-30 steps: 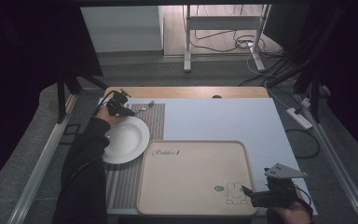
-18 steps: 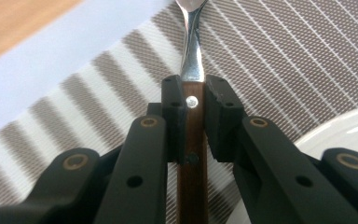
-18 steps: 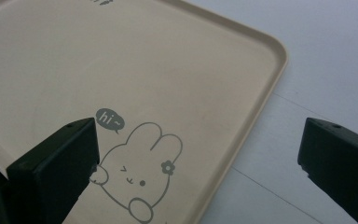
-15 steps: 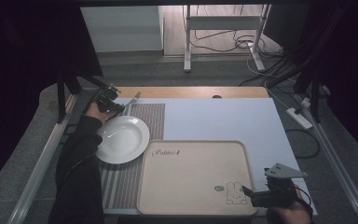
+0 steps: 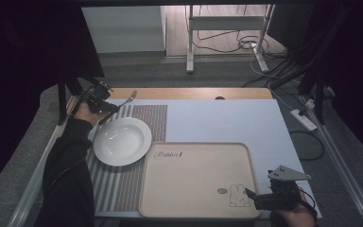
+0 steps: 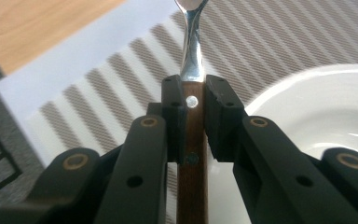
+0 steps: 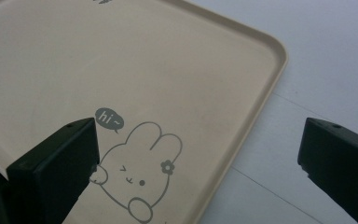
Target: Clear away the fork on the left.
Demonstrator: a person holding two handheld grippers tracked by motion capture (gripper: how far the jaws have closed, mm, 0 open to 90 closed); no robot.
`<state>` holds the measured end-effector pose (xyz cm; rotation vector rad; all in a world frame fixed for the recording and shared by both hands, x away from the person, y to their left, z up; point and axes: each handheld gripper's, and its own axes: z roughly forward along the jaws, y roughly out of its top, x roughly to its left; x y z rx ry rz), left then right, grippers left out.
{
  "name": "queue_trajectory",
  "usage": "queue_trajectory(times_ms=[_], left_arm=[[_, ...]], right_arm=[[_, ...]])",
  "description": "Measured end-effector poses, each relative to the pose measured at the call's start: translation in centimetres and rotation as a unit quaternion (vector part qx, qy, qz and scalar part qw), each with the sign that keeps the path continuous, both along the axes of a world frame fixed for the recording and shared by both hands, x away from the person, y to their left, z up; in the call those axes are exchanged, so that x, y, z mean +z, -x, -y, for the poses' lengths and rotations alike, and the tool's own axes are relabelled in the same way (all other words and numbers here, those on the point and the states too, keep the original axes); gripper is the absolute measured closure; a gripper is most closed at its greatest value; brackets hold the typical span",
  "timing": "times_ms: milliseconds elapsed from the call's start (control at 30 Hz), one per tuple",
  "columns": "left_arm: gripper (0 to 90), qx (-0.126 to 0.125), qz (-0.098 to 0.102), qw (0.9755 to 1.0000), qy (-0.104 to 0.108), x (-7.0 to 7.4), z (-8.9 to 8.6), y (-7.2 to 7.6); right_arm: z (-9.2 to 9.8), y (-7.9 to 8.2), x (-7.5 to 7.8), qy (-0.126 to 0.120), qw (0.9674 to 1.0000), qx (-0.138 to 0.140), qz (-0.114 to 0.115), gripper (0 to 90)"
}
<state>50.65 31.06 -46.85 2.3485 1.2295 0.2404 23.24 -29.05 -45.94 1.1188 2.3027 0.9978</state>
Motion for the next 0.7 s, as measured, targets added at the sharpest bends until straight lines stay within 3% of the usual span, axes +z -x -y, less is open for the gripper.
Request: queue_trajectory(times_ms=[100,433,533,700], left_arm=[[77.9,-0.008,-0.007,0.9999,0.013,-0.1,0.7,0.9],[77.9,-0.04,-0.012,0.9991,0.013,-0.4,2.7,4.6],[77.9,-0.047,-0.011,0.9986,0.024,-0.4,3.0,5.8],[77.9,-0.059,-0.012,0.9979,0.025,-0.5,3.7,7.6]], right_arm=[[0.0,0.0,0.0,0.0,1.0,0.0,0.001,0.0],[0.0,0.0,0.0,0.002,1.0,0.0,0.0,0.0],[0.0,0.0,0.0,0.002,1.0,0.0,0.0,0.0],[-0.1,0.0,0.0,0.002,1.0,0.002,0.002,0.0]])
